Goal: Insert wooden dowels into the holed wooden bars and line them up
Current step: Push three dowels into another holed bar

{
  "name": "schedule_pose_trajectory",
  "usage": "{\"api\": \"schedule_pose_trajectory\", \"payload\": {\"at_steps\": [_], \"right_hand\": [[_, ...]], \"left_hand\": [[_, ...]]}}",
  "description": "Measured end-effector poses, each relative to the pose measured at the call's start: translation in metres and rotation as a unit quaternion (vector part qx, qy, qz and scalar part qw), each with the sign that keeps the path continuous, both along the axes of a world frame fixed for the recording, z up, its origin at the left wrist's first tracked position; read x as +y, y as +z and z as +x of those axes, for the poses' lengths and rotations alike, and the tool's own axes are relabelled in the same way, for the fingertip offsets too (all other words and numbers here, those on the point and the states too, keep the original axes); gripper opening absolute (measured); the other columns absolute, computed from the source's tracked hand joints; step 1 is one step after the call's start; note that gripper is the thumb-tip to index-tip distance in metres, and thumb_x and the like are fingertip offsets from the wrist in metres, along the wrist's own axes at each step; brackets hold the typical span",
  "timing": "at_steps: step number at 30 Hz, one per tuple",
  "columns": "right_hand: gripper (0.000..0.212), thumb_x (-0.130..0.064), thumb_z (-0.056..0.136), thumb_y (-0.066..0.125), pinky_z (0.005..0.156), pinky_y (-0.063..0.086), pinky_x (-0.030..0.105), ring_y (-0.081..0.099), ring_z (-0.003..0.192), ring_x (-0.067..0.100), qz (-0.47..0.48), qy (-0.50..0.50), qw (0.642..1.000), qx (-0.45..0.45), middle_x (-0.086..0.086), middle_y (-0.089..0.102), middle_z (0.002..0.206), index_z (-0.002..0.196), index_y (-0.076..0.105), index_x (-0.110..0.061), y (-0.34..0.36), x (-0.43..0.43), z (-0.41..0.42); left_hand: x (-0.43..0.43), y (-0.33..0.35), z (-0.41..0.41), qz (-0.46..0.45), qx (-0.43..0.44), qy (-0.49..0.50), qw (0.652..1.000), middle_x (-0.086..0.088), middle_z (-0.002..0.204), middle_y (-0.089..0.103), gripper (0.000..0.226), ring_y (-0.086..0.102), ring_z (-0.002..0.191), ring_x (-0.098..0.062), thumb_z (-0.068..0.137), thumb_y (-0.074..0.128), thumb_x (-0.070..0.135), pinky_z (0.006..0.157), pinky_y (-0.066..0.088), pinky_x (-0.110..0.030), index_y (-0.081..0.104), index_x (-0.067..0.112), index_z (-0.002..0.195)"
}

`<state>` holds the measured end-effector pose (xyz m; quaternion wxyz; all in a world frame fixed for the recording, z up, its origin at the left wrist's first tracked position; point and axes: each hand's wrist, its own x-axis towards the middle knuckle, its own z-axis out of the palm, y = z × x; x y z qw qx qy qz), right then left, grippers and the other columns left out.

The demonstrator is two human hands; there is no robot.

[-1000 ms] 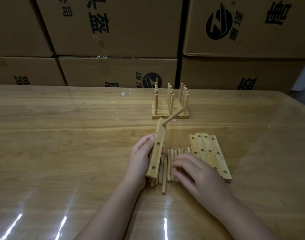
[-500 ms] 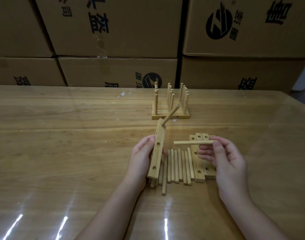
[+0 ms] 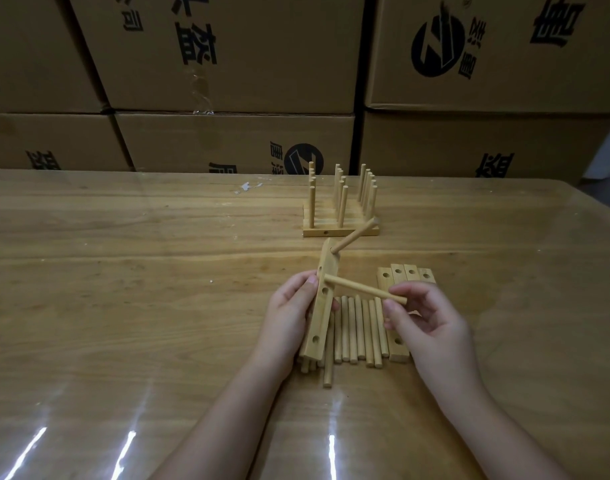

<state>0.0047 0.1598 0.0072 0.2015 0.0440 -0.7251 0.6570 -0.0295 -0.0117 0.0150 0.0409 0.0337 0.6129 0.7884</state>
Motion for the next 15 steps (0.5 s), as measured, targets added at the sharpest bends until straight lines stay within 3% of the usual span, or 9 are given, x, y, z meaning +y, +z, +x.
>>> {"api": "schedule_pose_trajectory", "payload": {"at_steps": [4,11,15], "right_hand": [[0.029,-0.01,0.08,0.068,0.067,0.056,0.026,0.064,0.076,0.013,0.032,-0.007,0.999,0.007,-0.006,0.065,0.087,0.086,0.066,-0.038,-0.0008,0.0006,0.0011],[0.024,-0.014,0.079,0.067,0.068,0.05,0.012,0.062,0.082,0.004,-0.007,-0.041,0.999,0.025,-0.009,0.065,0.09,0.085,0.068,-0.037,0.0012,0.0037,-0.0021],[0.017,-0.031,0.079,0.059,0.075,0.048,0.01,0.061,0.094,0.001,0.01,-0.082,0.995,0.06,-0.012,0.064,0.099,0.095,0.065,-0.032,0.003,0.0037,-0.0001]], "left_hand": [[-0.0002,-0.0003,-0.0001,-0.008,0.005,-0.001,1.0,-0.006,0.068,0.067,0.025,0.063,0.06,-0.011,0.099,0.045,0.018,0.055,0.05,-0.021,0.066,0.009,0.108],[0.0,0.0001,-0.0003,-0.02,0.006,0.001,1.0,-0.005,0.068,0.069,0.024,0.065,0.062,-0.011,0.099,0.044,0.02,0.056,0.052,-0.021,0.067,0.016,0.105],[-0.0005,0.0007,-0.0001,-0.019,0.002,-0.003,1.0,-0.004,0.067,0.069,0.024,0.065,0.061,-0.01,0.099,0.043,0.019,0.055,0.051,-0.021,0.066,0.015,0.105]]}}
